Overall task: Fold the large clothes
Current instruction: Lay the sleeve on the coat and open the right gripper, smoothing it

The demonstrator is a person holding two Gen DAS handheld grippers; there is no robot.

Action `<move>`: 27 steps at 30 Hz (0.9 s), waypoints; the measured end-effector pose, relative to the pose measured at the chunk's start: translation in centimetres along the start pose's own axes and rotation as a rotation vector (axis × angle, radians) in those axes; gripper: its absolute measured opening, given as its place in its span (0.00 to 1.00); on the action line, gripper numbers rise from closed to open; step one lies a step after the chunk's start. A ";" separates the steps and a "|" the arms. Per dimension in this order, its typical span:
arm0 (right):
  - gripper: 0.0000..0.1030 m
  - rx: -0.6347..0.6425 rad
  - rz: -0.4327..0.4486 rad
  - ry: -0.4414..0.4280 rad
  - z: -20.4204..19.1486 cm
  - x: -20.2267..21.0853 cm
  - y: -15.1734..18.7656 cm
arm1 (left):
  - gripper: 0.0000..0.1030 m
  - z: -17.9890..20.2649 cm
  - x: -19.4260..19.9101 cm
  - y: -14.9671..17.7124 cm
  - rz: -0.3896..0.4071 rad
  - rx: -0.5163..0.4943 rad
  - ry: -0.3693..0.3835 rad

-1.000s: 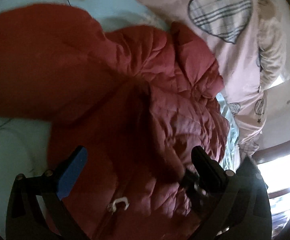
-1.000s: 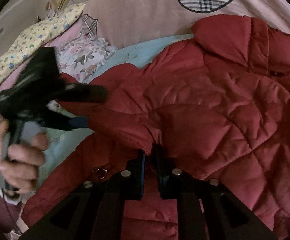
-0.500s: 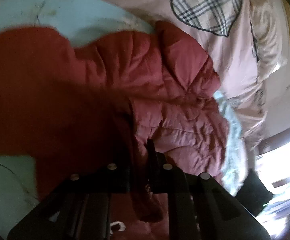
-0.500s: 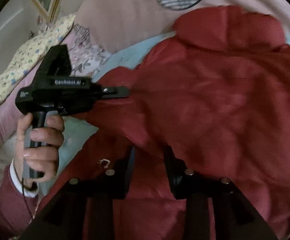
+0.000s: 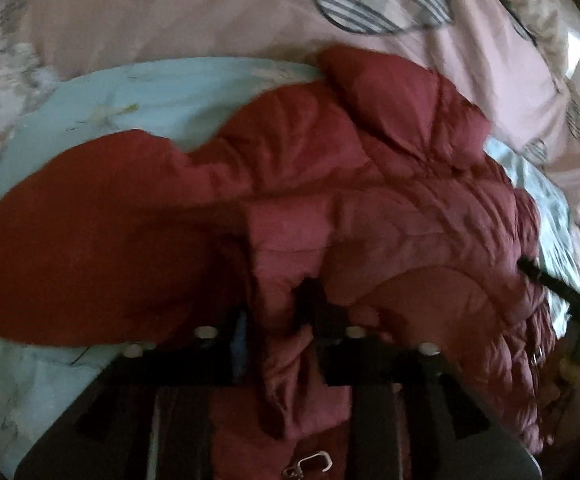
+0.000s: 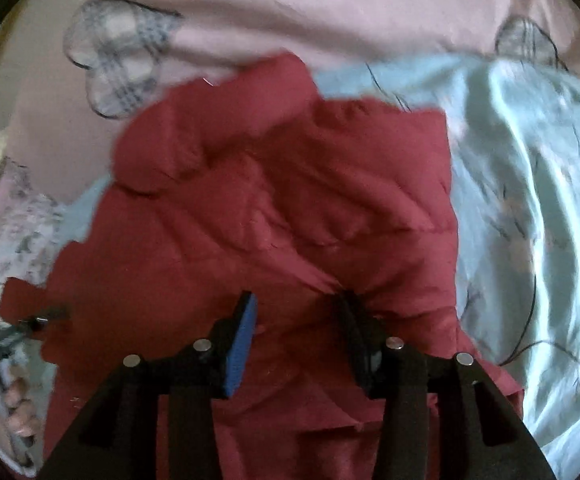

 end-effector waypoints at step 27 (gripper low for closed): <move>0.45 0.253 -0.010 0.175 -4.2 -1.5 2.9 | 0.37 5.0 -3.4 1.3 -0.050 -0.062 0.029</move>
Point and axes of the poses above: each gripper's, at about its wrist camera, not at the fingertips, and x roughly against the way its jaws point, z to its right, y to its underside, the point moved 8 cm from there along -x, roughly the way its jaws point, and after that the axes turned 9 degrees about -x, right-handed, at the moved point
